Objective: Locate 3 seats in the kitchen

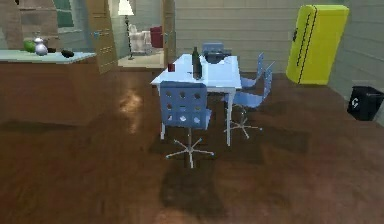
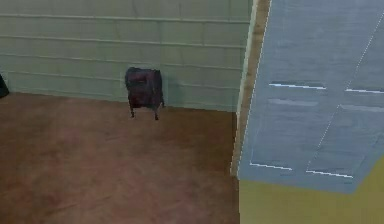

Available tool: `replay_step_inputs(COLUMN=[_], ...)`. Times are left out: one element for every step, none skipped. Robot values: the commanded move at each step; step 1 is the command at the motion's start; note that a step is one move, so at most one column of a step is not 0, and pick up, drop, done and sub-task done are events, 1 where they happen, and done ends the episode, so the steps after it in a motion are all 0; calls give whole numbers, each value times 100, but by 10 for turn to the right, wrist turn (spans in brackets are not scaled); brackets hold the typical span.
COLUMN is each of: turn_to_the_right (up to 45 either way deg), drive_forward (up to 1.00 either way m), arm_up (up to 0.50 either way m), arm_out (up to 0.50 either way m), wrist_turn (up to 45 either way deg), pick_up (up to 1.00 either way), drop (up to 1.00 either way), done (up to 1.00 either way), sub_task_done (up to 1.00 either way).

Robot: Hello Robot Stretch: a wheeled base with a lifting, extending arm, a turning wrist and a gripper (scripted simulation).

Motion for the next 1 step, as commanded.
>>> replay_step_inputs(turn_to_the_right=[0], drive_forward=[90], arm_up=[0], arm_out=[0], wrist_turn=[0], pick_up=[0], drop=[0], done=[0], sub_task_done=[0])
